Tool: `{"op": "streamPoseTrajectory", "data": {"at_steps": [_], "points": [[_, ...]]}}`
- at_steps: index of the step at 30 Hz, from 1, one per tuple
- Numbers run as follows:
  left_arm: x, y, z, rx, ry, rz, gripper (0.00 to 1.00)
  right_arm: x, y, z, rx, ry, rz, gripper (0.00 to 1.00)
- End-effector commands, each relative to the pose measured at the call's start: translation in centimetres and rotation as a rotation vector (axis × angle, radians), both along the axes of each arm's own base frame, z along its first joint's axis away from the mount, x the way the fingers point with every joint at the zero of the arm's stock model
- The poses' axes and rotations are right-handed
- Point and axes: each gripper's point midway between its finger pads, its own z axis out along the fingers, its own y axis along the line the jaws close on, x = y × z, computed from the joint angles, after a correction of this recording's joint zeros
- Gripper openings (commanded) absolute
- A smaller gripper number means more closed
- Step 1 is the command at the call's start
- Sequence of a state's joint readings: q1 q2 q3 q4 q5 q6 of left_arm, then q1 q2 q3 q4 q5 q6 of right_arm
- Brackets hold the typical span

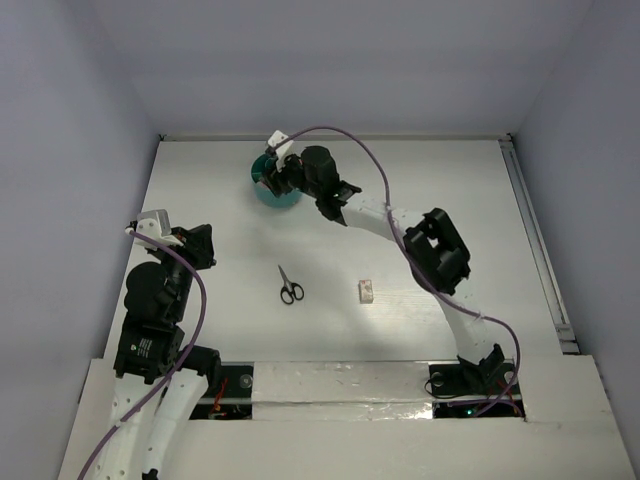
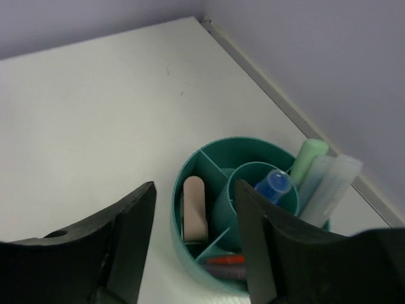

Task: Sort the stationery into containers
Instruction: Place the stationery in the storage box, then pick up the stationery from the center of the board.

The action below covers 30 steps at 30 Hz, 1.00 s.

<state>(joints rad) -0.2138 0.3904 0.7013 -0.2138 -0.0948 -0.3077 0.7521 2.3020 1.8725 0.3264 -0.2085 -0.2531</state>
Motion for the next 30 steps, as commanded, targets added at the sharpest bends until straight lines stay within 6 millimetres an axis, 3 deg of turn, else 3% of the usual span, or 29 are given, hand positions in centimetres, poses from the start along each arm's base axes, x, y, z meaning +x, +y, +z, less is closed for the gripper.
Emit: {"op": "streamPoseTrajectory", "data": {"at_steps": [1, 2, 3, 4, 5, 6, 7, 10, 11, 14, 16, 17, 18, 20, 24, 30], "points": [[0.1, 0.1, 1.7, -0.004, -0.06, 0.002, 0.08, -2.0, -1.8, 9.8, 0.197, -0.058, -0.002, 0.56], [0.1, 0.1, 1.7, -0.004, -0.06, 0.001, 0.08, -2.5, -2.2, 9.9, 0.21, -0.036, -0.007, 0.44], [0.0, 0.0, 1.7, -0.005, -0.062, -0.001, 0.08, -3.2, -2.9, 7.4, 0.188, 0.03, -0.024, 0.37], [0.0, 0.1, 1.8, -0.006, -0.066, -0.001, 0.08, -4.0, -4.1, 8.8, 0.239, 0.071, -0.055, 0.27], [-0.1, 0.1, 1.8, -0.006, -0.069, -0.001, 0.08, -4.6, -4.9, 8.3, 0.246, 0.098, -0.077, 0.05], [-0.1, 0.1, 1.9, -0.006, -0.071, -0.001, 0.08, -5.1, -5.8, 7.4, 0.263, 0.156, -0.11, 0.0], [-0.3, 0.1, 2.0, -0.009, -0.077, 0.001, 0.08, -6.0, -7.7, 4.7, 0.26, 0.263, -0.194, 0.0], [-0.7, -0.1, 2.4, -0.014, -0.093, -0.014, 0.08, -7.8, -11.0, 0.4, 0.266, 0.437, -0.342, 0.0], [-0.8, -0.1, 2.3, -0.014, -0.093, -0.013, 0.08, -9.4, -12.8, -2.3, 0.231, 0.502, -0.384, 0.0], [-1.2, -0.2, 2.9, -0.019, -0.115, -0.022, 0.08, -12.7, -17.1, -7.1, 0.137, 0.6, -0.515, 0.0], [-1.5, -0.4, 3.0, -0.022, -0.123, -0.033, 0.08, -14.3, -19.6, -8.3, 0.098, 0.614, -0.628, 0.11], [-1.6, -0.4, 3.0, -0.022, -0.124, -0.033, 0.08, -16.0, -21.8, -10.4, 0.025, 0.646, -0.698, 0.42], [-1.7, -0.4, 3.0, -0.023, -0.126, -0.033, 0.08, -16.6, -22.9, -9.3, 0.046, 0.638, -0.737, 0.59], [-2.0, -0.5, 3.3, -0.028, -0.139, -0.04, 0.08, -18.5, -24.9, -10.4, 0.009, 0.686, -0.797, 0.77], [-2.1, -0.5, 3.3, -0.03, -0.142, -0.042, 0.08, -21.5, -27.0, -12.5, -0.065, 0.799, -0.851, 0.77], [-2.2, -0.4, 3.4, -0.035, -0.147, -0.036, 0.09, -23.9, -26.3, -15.6, -0.183, 0.936, -0.798, 0.69]]}}
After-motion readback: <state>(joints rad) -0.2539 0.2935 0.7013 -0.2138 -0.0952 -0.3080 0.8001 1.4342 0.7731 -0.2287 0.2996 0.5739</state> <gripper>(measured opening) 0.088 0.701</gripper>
